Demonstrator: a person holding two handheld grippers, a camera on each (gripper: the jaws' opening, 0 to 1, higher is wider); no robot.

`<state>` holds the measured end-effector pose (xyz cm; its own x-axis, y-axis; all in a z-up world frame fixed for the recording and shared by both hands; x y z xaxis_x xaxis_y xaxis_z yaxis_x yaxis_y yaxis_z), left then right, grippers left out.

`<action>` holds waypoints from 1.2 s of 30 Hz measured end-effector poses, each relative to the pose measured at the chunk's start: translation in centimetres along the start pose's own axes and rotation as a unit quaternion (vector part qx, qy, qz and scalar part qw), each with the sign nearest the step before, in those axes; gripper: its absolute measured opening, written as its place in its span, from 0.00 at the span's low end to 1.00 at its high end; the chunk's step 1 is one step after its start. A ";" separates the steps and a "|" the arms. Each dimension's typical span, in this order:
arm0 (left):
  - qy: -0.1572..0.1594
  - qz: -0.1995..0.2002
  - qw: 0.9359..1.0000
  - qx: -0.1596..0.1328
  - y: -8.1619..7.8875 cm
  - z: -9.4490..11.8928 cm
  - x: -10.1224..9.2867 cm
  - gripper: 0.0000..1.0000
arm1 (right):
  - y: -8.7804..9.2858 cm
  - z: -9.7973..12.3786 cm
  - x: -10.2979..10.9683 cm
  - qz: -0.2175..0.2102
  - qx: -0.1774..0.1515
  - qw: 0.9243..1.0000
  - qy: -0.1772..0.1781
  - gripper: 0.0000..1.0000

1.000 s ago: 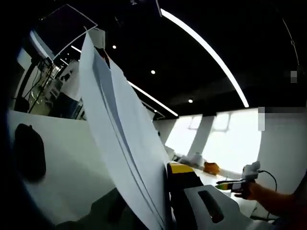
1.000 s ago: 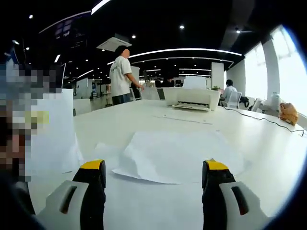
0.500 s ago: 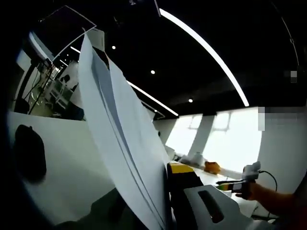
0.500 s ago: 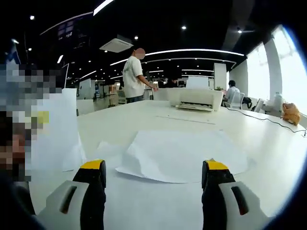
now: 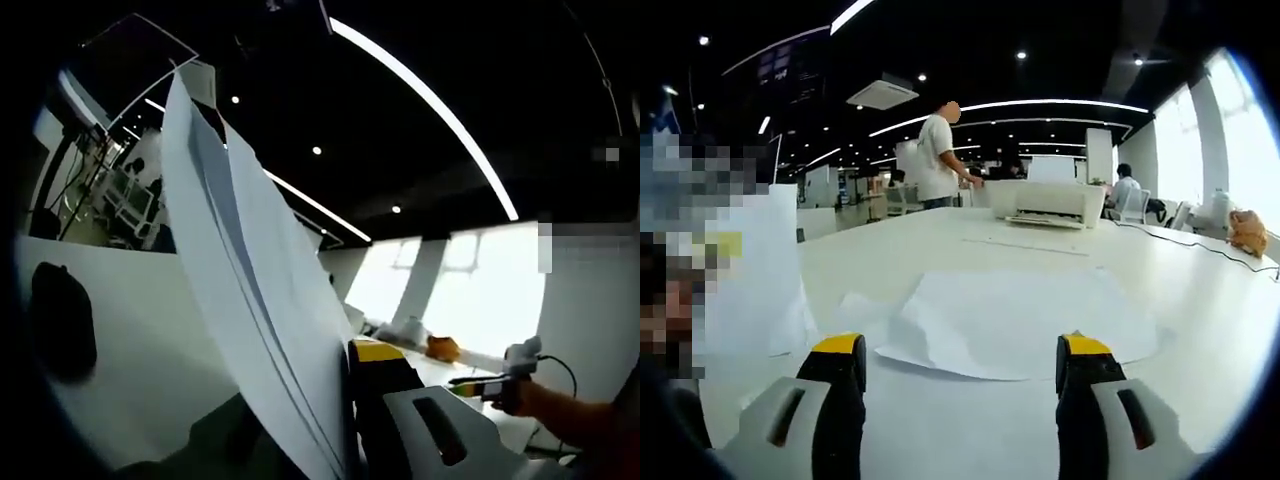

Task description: Organize the stack of printing papers by aligning and flattening the scattered papers on the table

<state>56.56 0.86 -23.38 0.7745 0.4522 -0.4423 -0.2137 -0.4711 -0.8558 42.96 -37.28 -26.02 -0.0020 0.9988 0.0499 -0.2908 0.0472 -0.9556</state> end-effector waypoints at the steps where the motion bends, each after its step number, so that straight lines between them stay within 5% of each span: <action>1: 0.000 0.000 1.000 0.000 0.0 0.0 0.0 0.09 | 0.1 -0.1 0.0 0.000 0.001 1.000 0.000 0.73; 9: -0.002 -0.007 1.000 0.003 0.1 -0.1 -0.2 0.09 | -0.5 -2.4 1.5 0.020 0.000 1.000 -0.018 0.74; 17: -0.002 -0.002 1.000 0.003 0.1 0.0 -0.3 0.09 | 0.4 -4.3 1.2 0.036 0.033 0.999 -0.023 0.75; 27: -0.001 -0.002 1.000 0.004 0.1 0.0 -0.4 0.09 | 1.6 -4.5 1.0 0.037 0.062 0.997 -0.002 0.74; 36: 0.001 0.003 1.000 0.002 0.2 0.1 -0.5 0.09 | 1.8 -3.7 0.6 0.010 0.060 0.998 -0.010 0.64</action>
<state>56.07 0.58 -23.29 0.7739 0.4483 -0.4474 -0.2208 -0.4711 -0.8540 45.95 -36.51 -28.78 -0.0276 0.9989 0.0375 -0.4021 0.0233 -0.9153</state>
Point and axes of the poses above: the point that each gripper's makers call its tool centre point, and the gripper's own axes: z roughly backward along the fingers, x roughly to its left, y roughly out of its underside, the point moved 6 cm from there along z, roughly backward along the fingers, and after that the axes turned 4 degrees about -y, right-handed, at the moved point
